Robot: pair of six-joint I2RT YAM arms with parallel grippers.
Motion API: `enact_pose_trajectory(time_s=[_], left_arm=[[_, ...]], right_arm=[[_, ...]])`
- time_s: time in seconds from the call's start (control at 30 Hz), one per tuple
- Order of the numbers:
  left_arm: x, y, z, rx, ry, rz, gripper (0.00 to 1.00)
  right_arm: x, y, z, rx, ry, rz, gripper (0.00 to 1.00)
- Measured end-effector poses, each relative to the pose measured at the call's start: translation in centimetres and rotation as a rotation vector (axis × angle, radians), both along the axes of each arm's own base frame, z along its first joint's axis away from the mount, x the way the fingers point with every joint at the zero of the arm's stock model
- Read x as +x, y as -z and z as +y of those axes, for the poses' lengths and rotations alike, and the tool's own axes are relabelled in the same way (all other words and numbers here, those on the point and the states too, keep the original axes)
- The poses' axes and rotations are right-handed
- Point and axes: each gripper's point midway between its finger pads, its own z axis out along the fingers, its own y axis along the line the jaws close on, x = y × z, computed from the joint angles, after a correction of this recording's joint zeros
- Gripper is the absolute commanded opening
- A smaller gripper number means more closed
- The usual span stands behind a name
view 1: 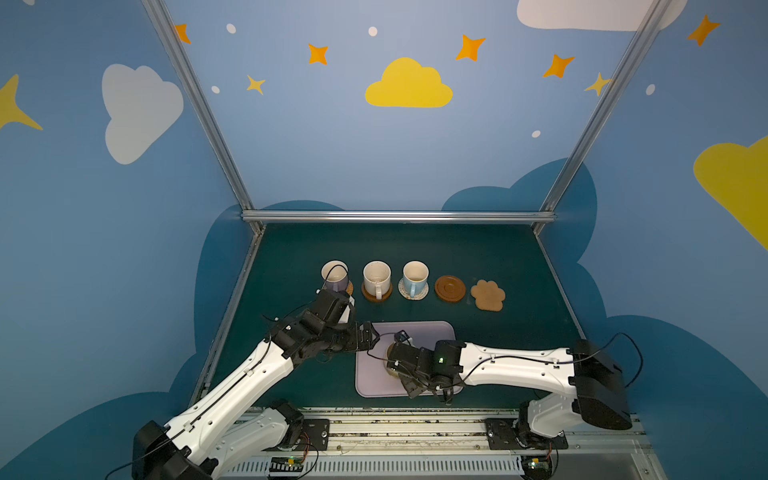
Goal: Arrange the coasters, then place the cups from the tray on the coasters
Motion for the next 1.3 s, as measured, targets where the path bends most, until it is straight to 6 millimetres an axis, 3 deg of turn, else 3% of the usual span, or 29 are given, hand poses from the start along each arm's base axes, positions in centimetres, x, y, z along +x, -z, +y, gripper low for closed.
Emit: enact_pose_trajectory(time_s=[0.3,0.67,0.83,1.17,1.3], left_arm=[[0.3,-1.3,-0.3,-0.067,-0.020,-0.040,1.00],[0.3,-0.6,-0.4,-0.073,-0.025,-0.019,1.00],[0.3,-0.6,-0.4,-0.073,-0.026,-0.019,1.00],[0.2,-0.3,-0.3,-0.068,-0.027,-0.014,1.00],[0.1,0.2,-0.1,-0.061,-0.029,-0.003,1.00]], right_arm=[[0.8,-0.5,-0.2,0.012,0.010,-0.010,0.00],[1.0,-0.3,0.0,0.020,0.004,0.012,0.00],[0.7,-0.1,0.1,0.011,-0.012,0.006,0.22],[0.6,0.1,0.5,0.011,-0.048,-0.006,0.27],[0.6,0.6,0.6,0.004,-0.055,-0.006,0.37]])
